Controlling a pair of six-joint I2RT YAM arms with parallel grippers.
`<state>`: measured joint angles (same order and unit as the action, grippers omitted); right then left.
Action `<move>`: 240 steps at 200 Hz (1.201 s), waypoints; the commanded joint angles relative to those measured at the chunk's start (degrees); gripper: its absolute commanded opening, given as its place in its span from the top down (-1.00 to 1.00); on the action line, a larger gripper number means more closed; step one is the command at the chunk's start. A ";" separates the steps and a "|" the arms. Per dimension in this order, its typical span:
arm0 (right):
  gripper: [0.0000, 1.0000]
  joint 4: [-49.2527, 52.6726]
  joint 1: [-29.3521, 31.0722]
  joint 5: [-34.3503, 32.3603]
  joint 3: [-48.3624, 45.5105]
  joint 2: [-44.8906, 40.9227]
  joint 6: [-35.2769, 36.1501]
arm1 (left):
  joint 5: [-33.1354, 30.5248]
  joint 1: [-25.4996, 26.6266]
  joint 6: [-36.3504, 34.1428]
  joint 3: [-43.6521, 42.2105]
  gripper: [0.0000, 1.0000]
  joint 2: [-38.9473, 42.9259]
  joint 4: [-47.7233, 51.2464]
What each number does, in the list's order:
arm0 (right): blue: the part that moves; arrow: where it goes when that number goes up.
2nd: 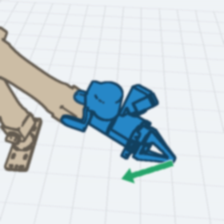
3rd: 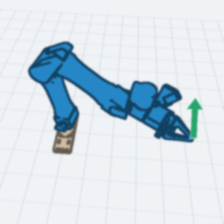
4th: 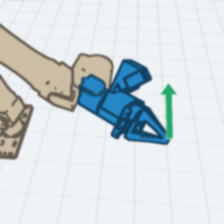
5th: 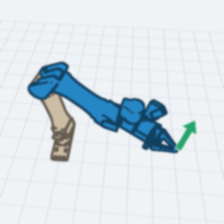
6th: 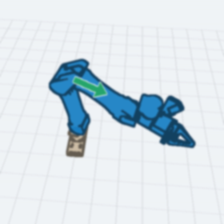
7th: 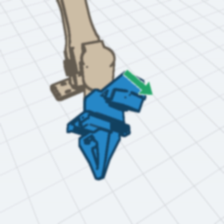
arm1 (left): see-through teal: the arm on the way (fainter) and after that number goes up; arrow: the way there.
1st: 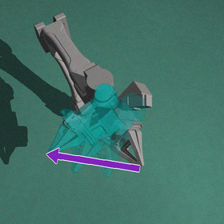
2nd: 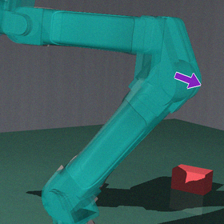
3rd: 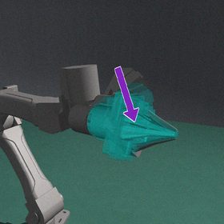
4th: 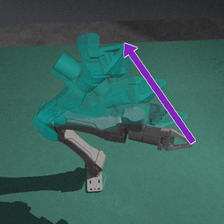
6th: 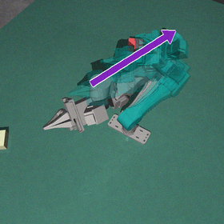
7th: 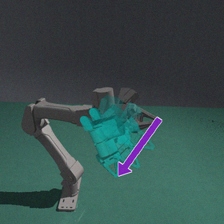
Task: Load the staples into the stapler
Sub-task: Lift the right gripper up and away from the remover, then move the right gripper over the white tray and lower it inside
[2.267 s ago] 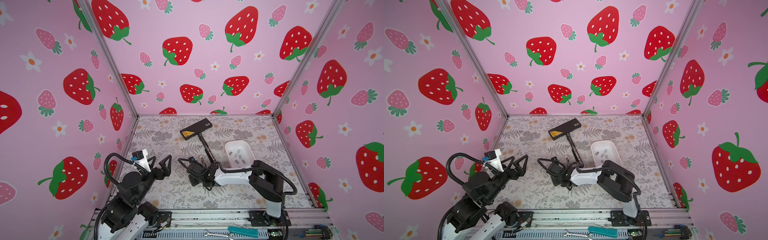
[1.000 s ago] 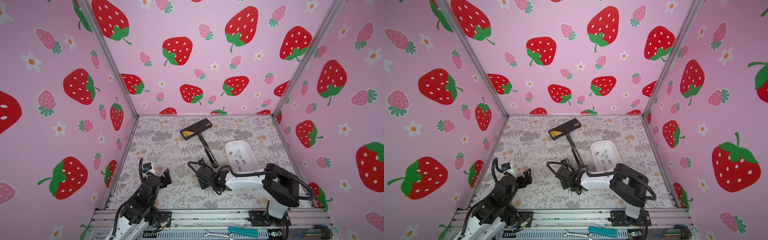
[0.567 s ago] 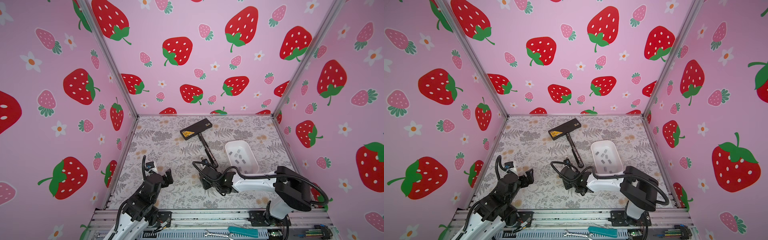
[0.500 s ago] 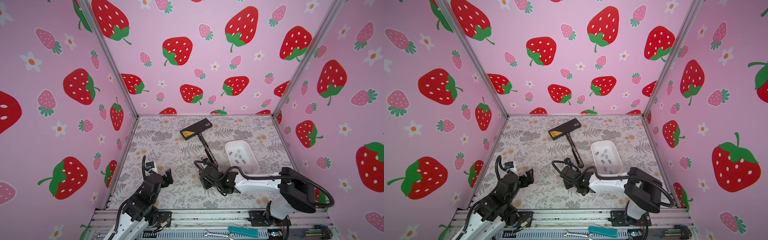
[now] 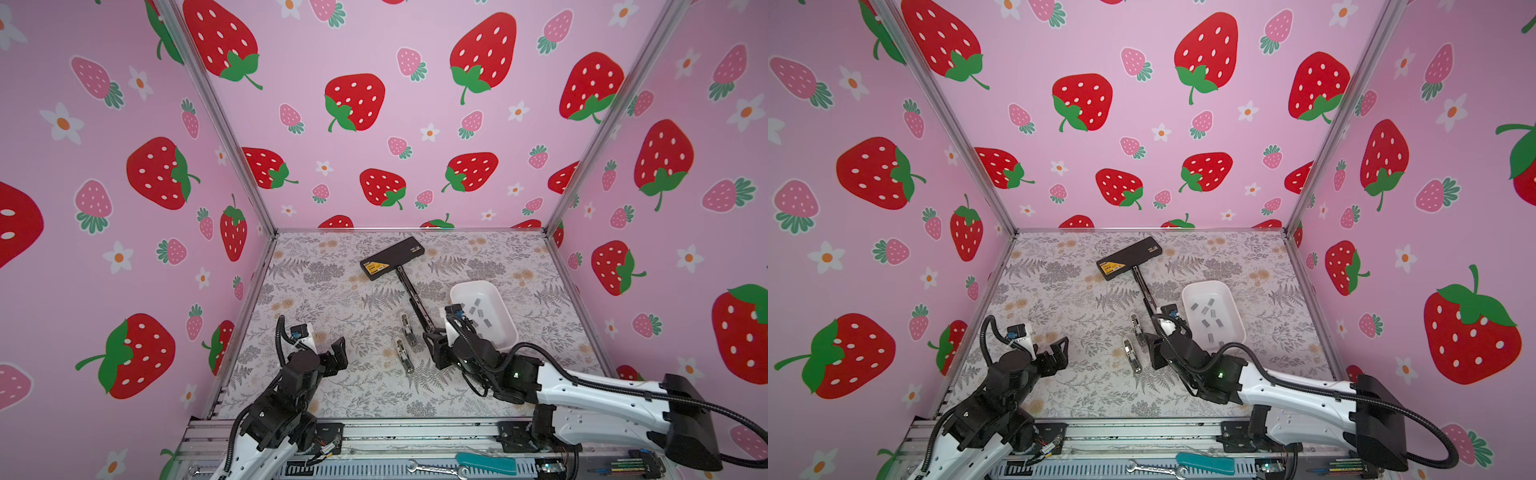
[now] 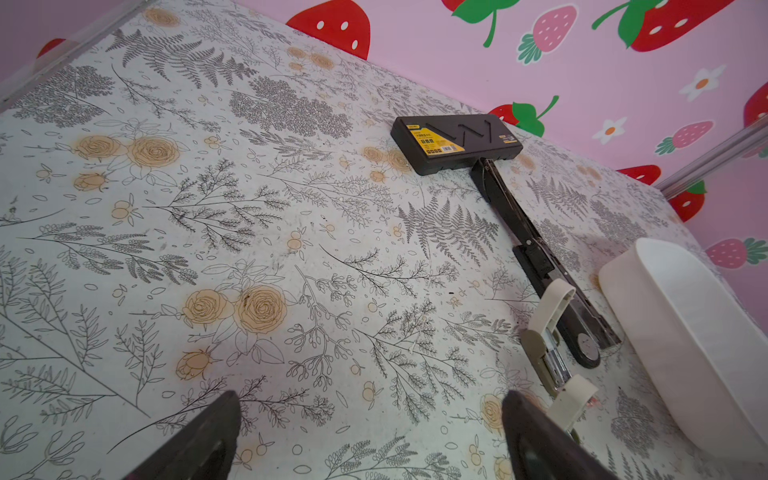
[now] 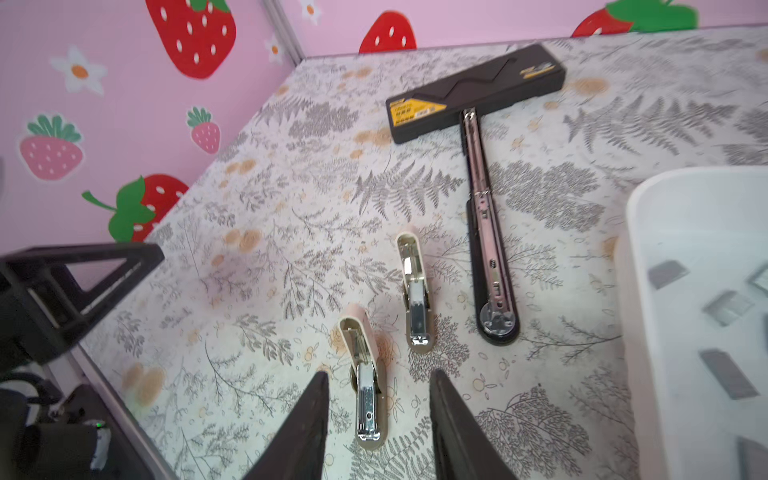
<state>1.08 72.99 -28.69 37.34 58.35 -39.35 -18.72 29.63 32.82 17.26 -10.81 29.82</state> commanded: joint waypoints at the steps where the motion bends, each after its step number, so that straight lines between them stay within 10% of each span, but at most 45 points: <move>1: 0.18 10.99 -0.46 -13.16 4.35 -4.22 2.47 | 0.56 -0.02 1.40 -1.17 -0.98 1.05 -0.37; 27: 0.17 11.01 -2.90 -20.53 2.69 -5.79 3.81 | 1.80 -0.02 1.22 -1.23 -0.98 0.61 -1.16; 101: 0.22 -2.11 -25.79 -10.17 -5.92 -0.87 6.49 | 5.15 0.01 -3.22 -2.58 -0.98 -3.51 -14.81; 176: 0.22 -6.98 -39.36 2.58 -2.72 17.75 9.07 | -2.67 -0.78 -22.37 10.57 -0.98 -35.99 -33.70; 240: 0.16 -11.05 -44.46 10.22 3.44 31.29 10.93 | -7.50 -1.50 -15.92 5.24 -0.98 -43.71 -36.71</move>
<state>-7.68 29.50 -21.37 38.17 86.35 -29.95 -22.87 28.38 14.87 24.08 -54.50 -4.08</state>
